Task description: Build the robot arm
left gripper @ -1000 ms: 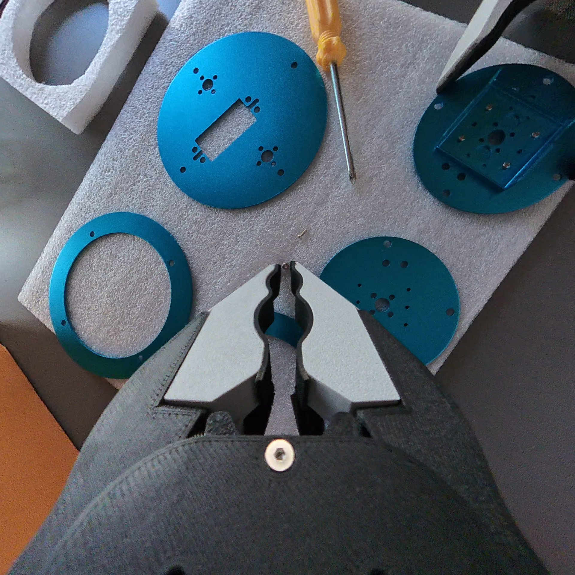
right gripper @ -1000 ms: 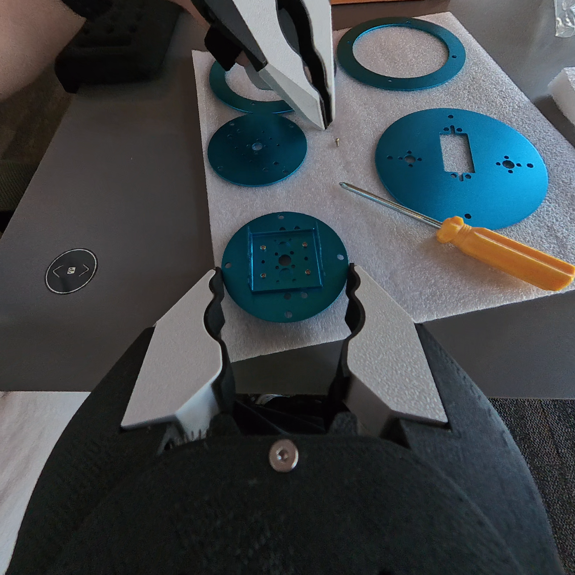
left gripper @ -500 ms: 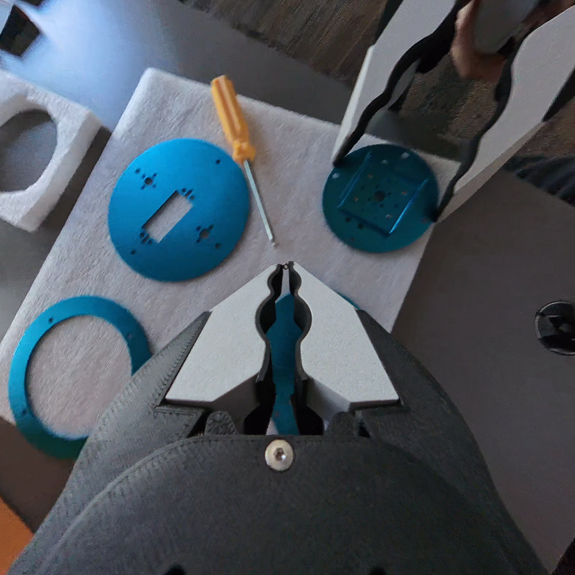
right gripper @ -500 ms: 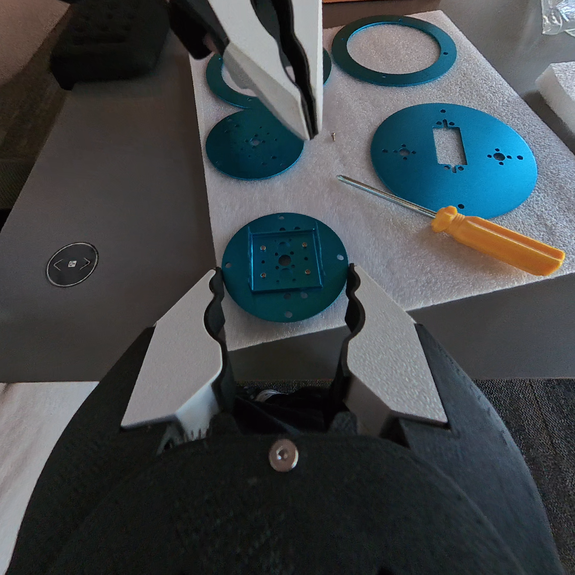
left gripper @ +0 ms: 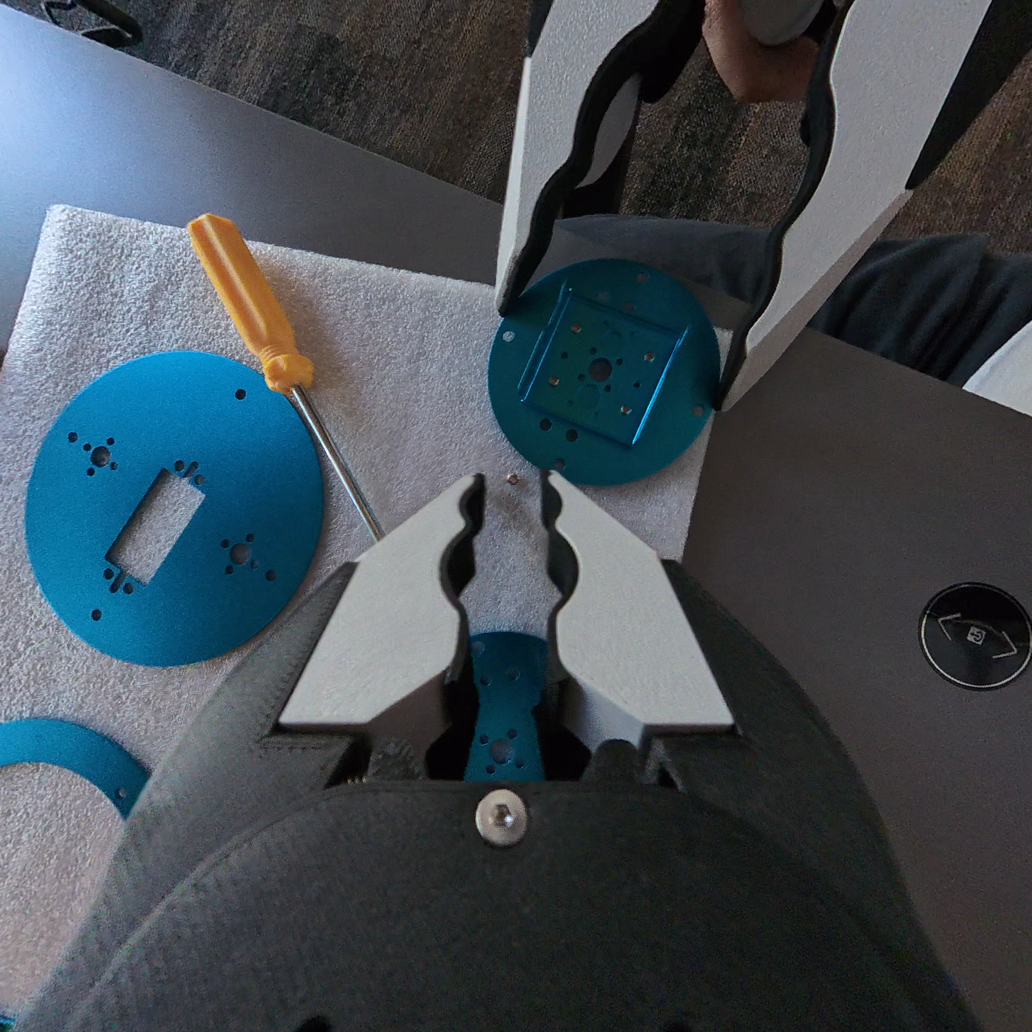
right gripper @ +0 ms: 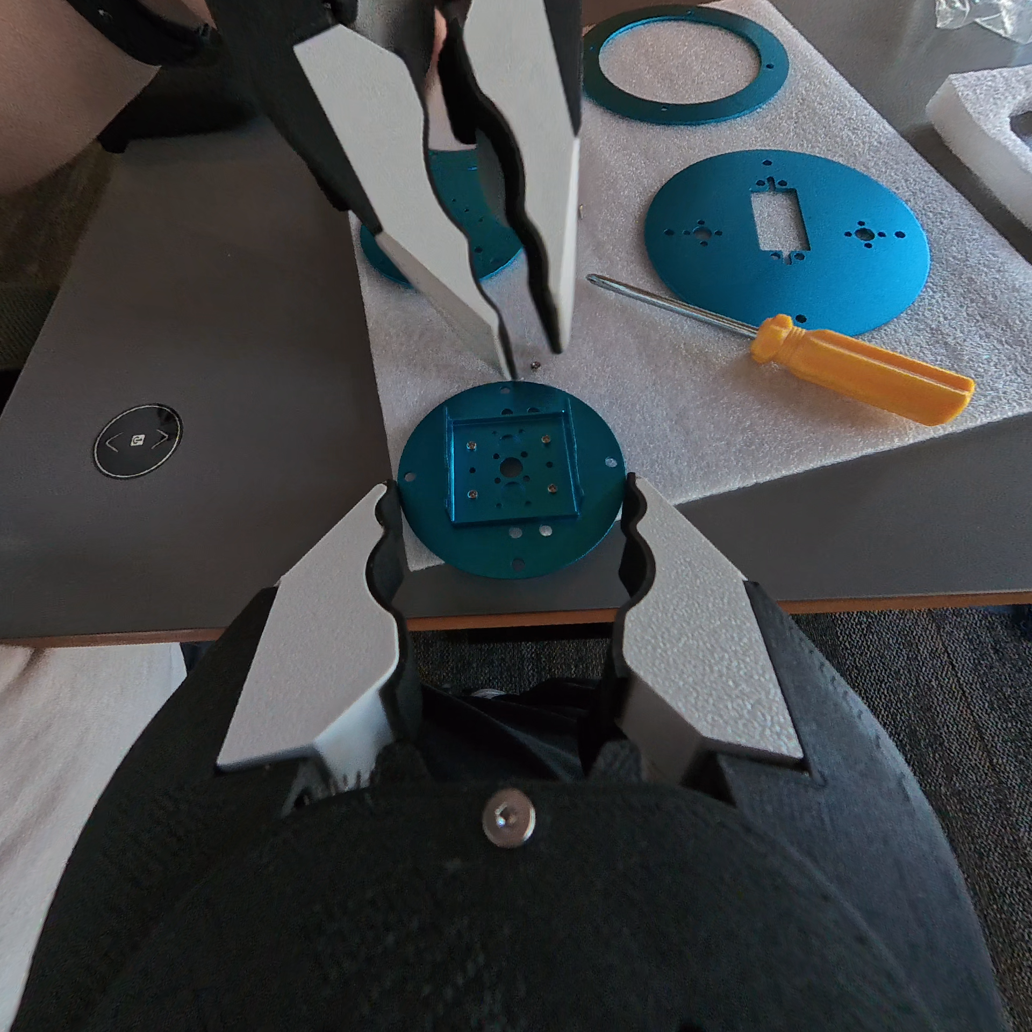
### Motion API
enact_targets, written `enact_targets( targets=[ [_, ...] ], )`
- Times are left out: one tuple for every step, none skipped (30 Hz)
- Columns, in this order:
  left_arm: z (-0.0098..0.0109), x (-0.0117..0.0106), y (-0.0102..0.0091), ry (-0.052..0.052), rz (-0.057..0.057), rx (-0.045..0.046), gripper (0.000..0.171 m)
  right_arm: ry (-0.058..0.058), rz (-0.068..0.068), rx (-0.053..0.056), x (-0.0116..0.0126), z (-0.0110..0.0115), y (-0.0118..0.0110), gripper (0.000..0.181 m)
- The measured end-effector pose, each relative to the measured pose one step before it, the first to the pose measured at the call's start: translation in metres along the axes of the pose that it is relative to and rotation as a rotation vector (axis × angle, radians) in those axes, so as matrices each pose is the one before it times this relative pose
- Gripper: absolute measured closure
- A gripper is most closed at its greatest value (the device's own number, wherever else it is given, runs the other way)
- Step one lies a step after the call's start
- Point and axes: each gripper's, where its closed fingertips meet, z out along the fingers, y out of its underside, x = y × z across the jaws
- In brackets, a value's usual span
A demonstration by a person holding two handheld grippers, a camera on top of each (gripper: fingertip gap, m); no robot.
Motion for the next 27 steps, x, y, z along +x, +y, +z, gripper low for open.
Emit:
enact_targets(
  targets=[
    [-0.00212,-0.00141,0.00079,-0.0055,-0.0183,0.00467,0.141,-0.0014,-0.0047,0.0040,-0.00009,-0.00001,-0.00010,0.102],
    [-0.00309,0.00000,0.00139,0.0042,-0.0192,0.00674,0.139,-0.0004,-0.0067,0.0053,-0.00014,0.00008,-0.00026,0.102],
    [-0.00380,0.00117,0.00129,0.0092,-0.0176,0.01367,0.139,-0.0006,-0.0081,0.0073,-0.00032,0.00012,-0.00034,0.102],
    [-0.00388,0.00100,0.00082,0.0061,-0.0168,0.01796,0.140,-0.0006,-0.0130,0.0080,-0.00064,0.00031,-0.00041,0.102],
    [-0.00374,0.00081,0.00081,0.0034,-0.0150,0.01749,0.140,0.0039,-0.0244,0.0067,-0.00036,0.00023,-0.00012,0.102],
    [-0.00300,0.00107,0.00061,0.0042,-0.0123,0.01660,0.140,0.0070,-0.0263,0.0046,0.00003,0.00047,-0.00016,0.102],
    [-0.00238,0.00122,0.00064,0.0054,-0.0119,0.01501,0.140,0.0033,-0.0211,0.0061,-0.00025,0.00036,-0.00089,0.102],
    [-0.00151,0.00101,0.00040,0.0068,-0.0149,0.01362,0.141,0.0006,-0.0225,0.0069,-0.00048,0.00038,-0.00150,0.102],
    [-0.00105,0.00107,0.00043,0.0098,-0.0191,0.01243,0.141,0.0023,-0.0273,0.0067,-0.00043,0.00064,-0.00198,0.102],
    [-0.00071,0.00089,0.00055,0.0118,-0.0227,0.00949,0.141,0.0024,-0.0311,0.0049,-0.00059,0.00100,-0.00215,0.102],
    [-0.00040,0.00060,0.00069,0.0122,-0.0223,0.00900,0.141,-0.0041,-0.0298,0.0008,-0.00155,0.00149,-0.00178,0.102],
    [-0.00023,-0.00040,0.00072,0.0066,-0.0211,0.00878,0.141,-0.0080,-0.0303,0.0015,-0.00213,0.00167,-0.00193,0.103],
    [-0.00009,-0.00055,0.00163,0.0040,-0.0175,0.00394,0.141,-0.0061,-0.0294,0.0005,-0.00171,0.00178,-0.00171,0.103],
    [0.00004,-0.00022,0.00246,0.0032,-0.0053,-0.00237,0.141,-0.0053,-0.0235,0.0011,-0.00122,0.00183,-0.00196,0.103],
    [-0.00010,-0.00036,0.00309,-0.0053,0.0074,-0.00578,0.142,-0.0058,-0.0097,-0.0035,-0.00036,0.00201,-0.00135,0.103],
    [-0.00043,0.00048,0.00311,-0.0066,0.0160,-0.00530,0.142,-0.0116,0.0039,-0.0055,-0.00027,0.00196,-0.00109,0.103],
    [-0.00094,0.00118,0.00262,-0.0046,0.0133,-0.00328,0.141,-0.0152,0.0088,0.0018,-0.00044,0.00143,-0.00218,0.103],
    [-0.00147,0.00105,0.00234,-0.0031,0.0046,-0.00439,0.140,-0.0074,0.0066,0.0073,0.00088,0.00098,-0.00289,0.103],
    [-0.00194,0.00058,0.00184,-0.0026,-0.0013,-0.00257,0.140,-0.0054,0.0098,0.0061,0.00155,0.00077,-0.00218,0.103],
    [-0.00234,0.00017,0.00064,-0.0034,-0.0041,0.00521,0.140,-0.0122,0.0149,0.0060,0.00113,0.00070,-0.00178,0.103],
    [-0.00234,-0.00020,-0.00054,-0.0038,-0.0051,0.01074,0.139,-0.0070,0.0195,0.0070,0.00207,0.00094,-0.00142,0.103],
    [-0.00221,-0.00018,-0.00118,-0.0040,-0.0024,0.01186,0.139,-0.0052,0.0179,0.0059,0.00233,0.00129,-0.00081,0.102],
    [-0.00163,0.00026,-0.00128,-0.0045,0.0042,0.01071,0.138,-0.0084,0.0128,0.0025,0.00122,0.00160,-0.00016,0.103],
    [-0.00111,0.00062,-0.00073,-0.0042,0.0112,0.00513,0.138,-0.0023,0.0072,0.0006,0.00148,0.00194,0.00040,0.102],
    [-0.00028,-0.00001,-0.00007,-0.0108,0.0147,-0.00122,0.136,0.0018,0.0018,-0.0040,0.00148,0.00195,0.00109,0.102],
    [0.00016,0.00004,0.00018,-0.0111,0.0162,-0.00332,0.133,-0.0031,-0.0015,-0.0049,0.00023,0.00186,0.00138,0.102],
    [0.00073,0.00000,0.00054,-0.0091,0.0150,-0.00576,0.132,-0.0052,-0.0006,-0.0004,-0.00050,0.00136,0.00052,0.102]
  ],
)
